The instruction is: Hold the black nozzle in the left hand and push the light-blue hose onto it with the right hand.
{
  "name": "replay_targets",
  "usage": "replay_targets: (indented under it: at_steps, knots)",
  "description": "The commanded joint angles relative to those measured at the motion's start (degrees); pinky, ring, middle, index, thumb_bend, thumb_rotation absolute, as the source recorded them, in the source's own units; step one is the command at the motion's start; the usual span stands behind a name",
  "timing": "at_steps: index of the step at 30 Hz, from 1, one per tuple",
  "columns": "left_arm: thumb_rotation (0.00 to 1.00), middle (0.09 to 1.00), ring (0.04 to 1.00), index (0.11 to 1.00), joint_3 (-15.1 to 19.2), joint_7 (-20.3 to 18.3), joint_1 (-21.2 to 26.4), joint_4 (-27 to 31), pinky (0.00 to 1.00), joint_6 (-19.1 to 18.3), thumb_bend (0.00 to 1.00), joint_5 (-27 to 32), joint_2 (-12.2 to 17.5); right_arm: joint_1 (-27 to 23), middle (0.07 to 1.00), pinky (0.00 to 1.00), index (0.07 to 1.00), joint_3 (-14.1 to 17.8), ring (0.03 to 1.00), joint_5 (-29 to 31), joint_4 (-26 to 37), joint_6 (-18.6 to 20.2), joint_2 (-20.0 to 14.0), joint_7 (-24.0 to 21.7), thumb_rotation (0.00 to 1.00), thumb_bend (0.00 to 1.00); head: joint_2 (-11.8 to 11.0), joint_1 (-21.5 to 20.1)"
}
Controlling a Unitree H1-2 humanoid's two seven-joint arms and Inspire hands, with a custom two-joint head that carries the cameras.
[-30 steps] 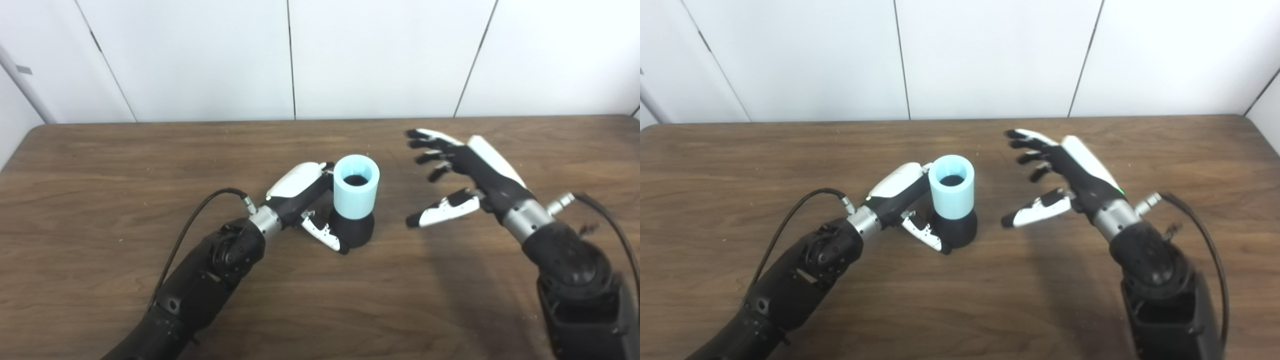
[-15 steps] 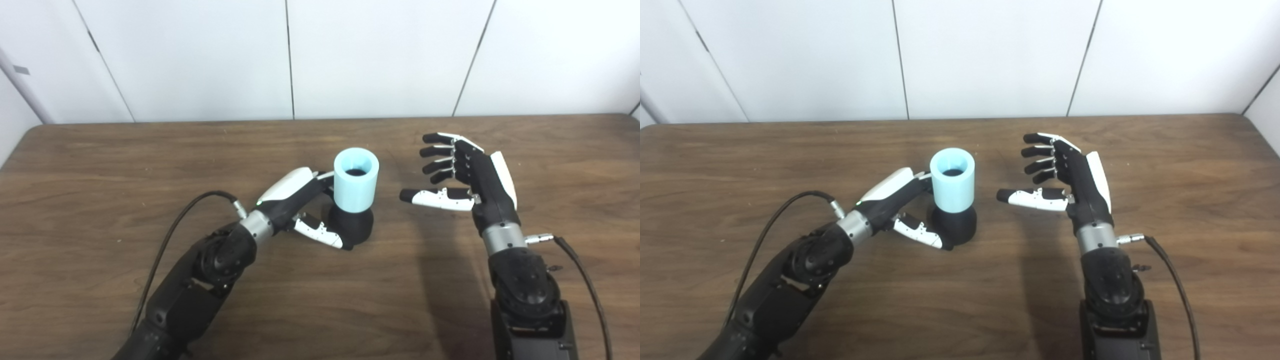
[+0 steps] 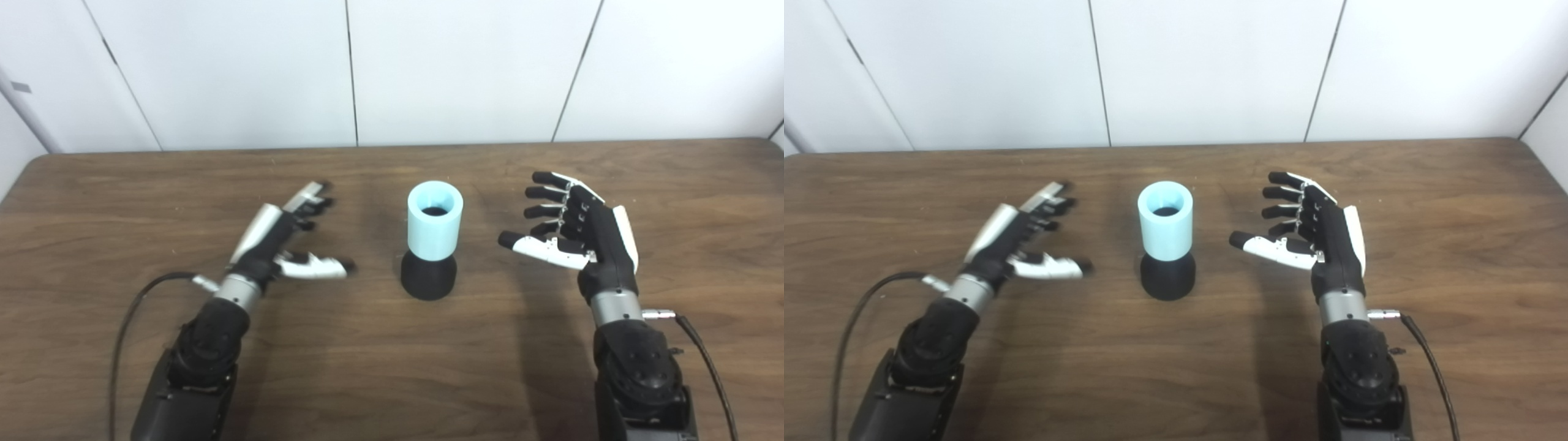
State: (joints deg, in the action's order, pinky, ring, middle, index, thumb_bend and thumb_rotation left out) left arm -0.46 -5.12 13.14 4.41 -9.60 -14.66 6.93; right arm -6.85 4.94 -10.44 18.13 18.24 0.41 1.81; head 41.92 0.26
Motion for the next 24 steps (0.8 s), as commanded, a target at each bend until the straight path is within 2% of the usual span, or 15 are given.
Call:
replay_targets:
  at_steps: [1,2,3,5,6,9,13,24]
  knots:
    - [0.0,0.617,0.602,0.66,1.4,4.3,1.2,1.9,0.52,4.2,0.5,4.0,-4.7,-1.2,0.67,0.43,0.707,-0.1,0.587,0.5,2.4,-3.4,-0.4,0.7,0.0,0.68,0.1,0.2]
    - [0.0,0.604,0.586,0.647,2.7,5.3,1.2,2.9,0.5,3.8,0.49,6.1,-6.7,-0.9,0.669,0.43,0.707,-0.2,0.587,0.8,2.4,-4.2,-0.4,0.7,0.0,0.68,0.1,0.2]
    - [0.0,0.55,0.564,0.626,3.6,6.0,1.1,3.9,0.47,3.5,0.5,7.7,-8.1,-0.6,0.667,0.43,0.704,-0.3,0.582,1.0,2.5,-4.9,-0.5,0.8,0.0,0.68,0.0,0.4]
    - [0.0,0.507,0.545,0.607,4.7,6.5,0.9,5.5,0.44,2.7,0.52,10.2,-9.9,-0.2,0.666,0.42,0.701,-0.4,0.575,1.7,2.4,-6.2,-0.6,0.8,0.01,0.67,0.0,0.4]
    - [0.0,0.493,0.537,0.55,5.0,6.4,0.5,6.5,0.44,2.4,0.51,11.1,-10.2,0.1,0.664,0.42,0.699,-0.3,0.566,2.4,2.3,-7.2,-0.7,0.7,0.01,0.67,-0.1,0.8]
    - [0.0,0.484,0.537,0.518,4.8,5.9,-0.3,7.9,0.46,2.3,0.51,11.6,-9.9,0.5,0.661,0.42,0.697,-0.3,0.55,3.7,2.0,-8.9,-0.9,0.5,0.03,0.67,-0.1,1.7]
    - [0.0,0.488,0.552,0.507,3.7,5.4,-0.8,7.9,0.48,3.0,0.51,11.1,-8.5,0.8,0.662,0.42,0.696,-0.8,0.547,4.2,1.7,-9.3,-1.4,0.4,0.04,0.66,-0.4,2.6]
    - [0.0,0.494,0.574,0.502,2.2,4.9,-1.0,8.2,0.5,2.5,0.51,12.1,-7.5,0.9,0.662,0.42,0.698,-1.2,0.549,4.9,2.2,-7.5,-1.8,0.4,0.05,0.66,-0.4,2.5]
